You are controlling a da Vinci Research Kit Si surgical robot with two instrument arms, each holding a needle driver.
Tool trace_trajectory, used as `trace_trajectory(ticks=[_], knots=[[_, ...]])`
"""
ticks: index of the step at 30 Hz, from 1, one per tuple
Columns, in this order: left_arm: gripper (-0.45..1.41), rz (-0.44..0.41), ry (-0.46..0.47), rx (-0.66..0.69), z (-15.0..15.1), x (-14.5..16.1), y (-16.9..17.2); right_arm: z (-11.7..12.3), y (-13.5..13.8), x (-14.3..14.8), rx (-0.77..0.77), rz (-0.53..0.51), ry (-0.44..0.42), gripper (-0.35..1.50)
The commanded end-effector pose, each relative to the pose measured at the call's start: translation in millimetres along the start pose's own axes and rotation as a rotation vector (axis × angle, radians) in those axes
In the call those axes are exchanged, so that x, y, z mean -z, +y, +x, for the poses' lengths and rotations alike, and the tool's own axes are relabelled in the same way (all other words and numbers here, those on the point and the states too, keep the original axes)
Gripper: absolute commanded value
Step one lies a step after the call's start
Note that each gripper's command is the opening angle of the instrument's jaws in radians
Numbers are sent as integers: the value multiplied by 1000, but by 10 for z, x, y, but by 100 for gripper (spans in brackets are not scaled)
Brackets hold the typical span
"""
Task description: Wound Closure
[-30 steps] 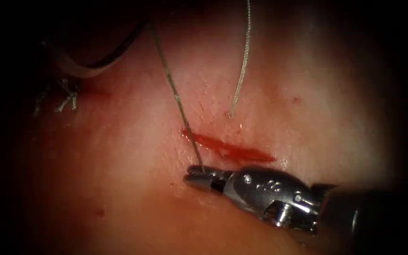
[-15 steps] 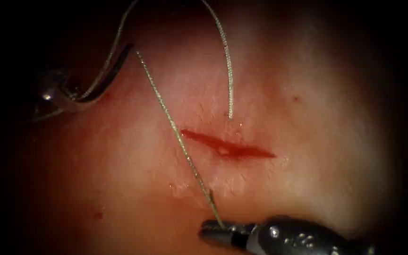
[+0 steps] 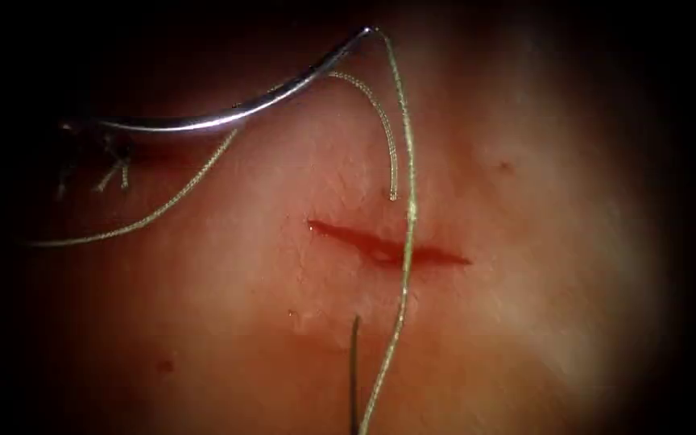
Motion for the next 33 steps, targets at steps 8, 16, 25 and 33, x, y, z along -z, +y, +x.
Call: trace_trajectory(ticks=[8, 16, 25, 33], knots=[[-45, 49, -19, -4, -6, 23, -14, -30, 63, 5, -9, -125, -3, 128], [-45, 70, -29, -14, -3, 47, -20, -36, 81, -5, -14, -130, -12, 123], [-45, 98, -16, -9, 1, 62, -21, -40, 87, -27, -10, -149, -11, 121], [-45, 77, -8, -16, -5, 53, -19, -32, 107, -75, -18, -142, -3, 76]])
